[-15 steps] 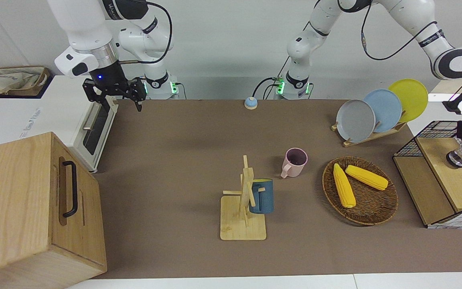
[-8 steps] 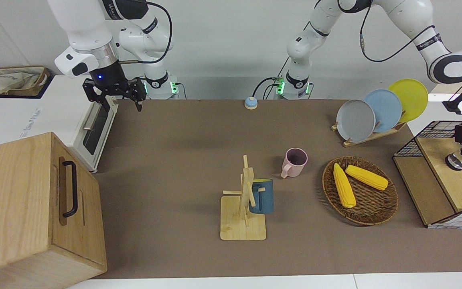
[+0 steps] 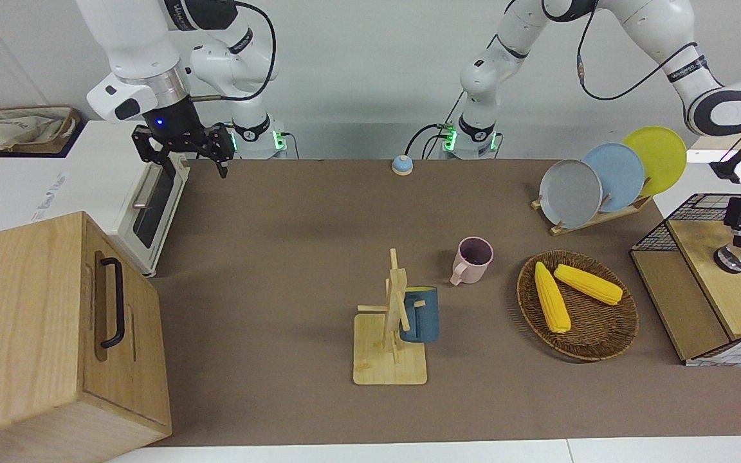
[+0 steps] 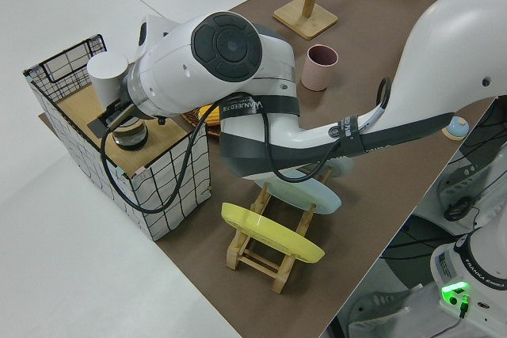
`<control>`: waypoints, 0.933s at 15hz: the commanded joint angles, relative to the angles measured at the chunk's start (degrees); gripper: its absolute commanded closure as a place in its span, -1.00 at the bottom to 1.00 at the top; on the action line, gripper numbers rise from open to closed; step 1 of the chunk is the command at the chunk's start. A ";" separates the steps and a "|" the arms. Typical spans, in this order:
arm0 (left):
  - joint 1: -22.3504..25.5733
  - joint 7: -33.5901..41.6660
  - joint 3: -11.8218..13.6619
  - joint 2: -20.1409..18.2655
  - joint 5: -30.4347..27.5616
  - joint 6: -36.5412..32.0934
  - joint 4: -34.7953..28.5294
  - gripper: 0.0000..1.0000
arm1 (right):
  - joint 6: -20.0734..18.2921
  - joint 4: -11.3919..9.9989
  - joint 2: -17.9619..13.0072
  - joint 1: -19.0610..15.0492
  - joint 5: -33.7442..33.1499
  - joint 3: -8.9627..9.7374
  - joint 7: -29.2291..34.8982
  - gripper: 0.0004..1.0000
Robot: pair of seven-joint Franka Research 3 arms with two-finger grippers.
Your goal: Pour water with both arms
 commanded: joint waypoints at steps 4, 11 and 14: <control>-0.01 -12.04 1.50 -2.37 16.03 -17.13 5.50 -1.00 | -0.43 0.26 -0.25 -0.47 -0.20 0.34 -0.57 -0.97; 0.26 -13.29 1.85 -5.62 25.09 -33.76 10.26 -1.00 | -0.43 0.26 -0.25 -0.38 -0.20 0.34 -0.57 -0.97; 0.17 -15.29 1.67 -8.26 26.06 -38.51 10.26 -1.00 | -0.43 0.26 -0.25 -0.47 -0.20 0.34 -0.57 -0.97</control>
